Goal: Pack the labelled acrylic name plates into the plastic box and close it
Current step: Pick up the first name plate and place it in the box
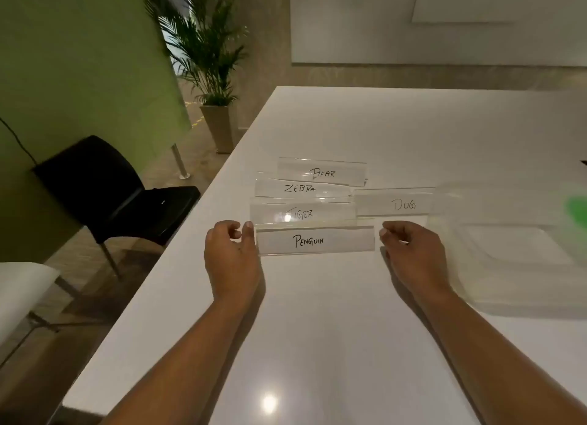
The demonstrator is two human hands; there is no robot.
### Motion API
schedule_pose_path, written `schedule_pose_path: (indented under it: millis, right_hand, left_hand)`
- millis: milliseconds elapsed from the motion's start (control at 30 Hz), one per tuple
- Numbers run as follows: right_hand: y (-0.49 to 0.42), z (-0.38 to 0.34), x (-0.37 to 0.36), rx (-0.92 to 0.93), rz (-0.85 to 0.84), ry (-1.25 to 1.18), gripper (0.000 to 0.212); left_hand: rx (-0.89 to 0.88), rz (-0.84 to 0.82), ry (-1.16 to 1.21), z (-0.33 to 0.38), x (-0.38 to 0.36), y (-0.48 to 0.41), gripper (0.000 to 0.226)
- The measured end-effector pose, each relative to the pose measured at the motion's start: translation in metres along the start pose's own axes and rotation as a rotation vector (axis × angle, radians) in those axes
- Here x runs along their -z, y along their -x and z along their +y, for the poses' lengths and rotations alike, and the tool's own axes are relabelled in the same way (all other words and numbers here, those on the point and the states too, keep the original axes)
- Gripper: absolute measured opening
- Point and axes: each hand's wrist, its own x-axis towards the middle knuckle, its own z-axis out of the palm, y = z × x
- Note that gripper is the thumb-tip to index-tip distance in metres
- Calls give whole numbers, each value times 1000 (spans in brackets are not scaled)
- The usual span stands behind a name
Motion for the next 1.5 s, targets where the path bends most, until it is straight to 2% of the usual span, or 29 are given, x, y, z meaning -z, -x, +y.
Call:
schedule_pose_path:
  millis: [333, 633, 1000, 1167, 1267, 1367, 1500]
  right_hand:
    - [1, 2, 3, 27, -63, 92, 23]
    - [0, 0, 0, 26, -48, 121, 25]
    - [0, 1, 2, 51, -63, 88, 13]
    - [2, 0, 7, 41, -85, -54, 10]
    - [10, -10, 16, -4, -123, -289, 14]
    - [22, -22, 31, -87, -175, -498, 10]
    - [39, -29, 48, -1, -175, -407, 9]
  left_hand:
    - [-55, -121, -22, 0, 6, 4, 18]
    - [-50, -194, -45, -4, 4, 2, 28]
    - [27, -246, 40, -3, 9, -1, 26]
    - [90, -267, 164, -1, 13, -1, 25]
    - [168, -276, 287, 3, 17, 0, 22]
    - [270, -312, 458, 9, 21, 4, 17]
    - [356, -366, 719, 21, 25, 22, 15]
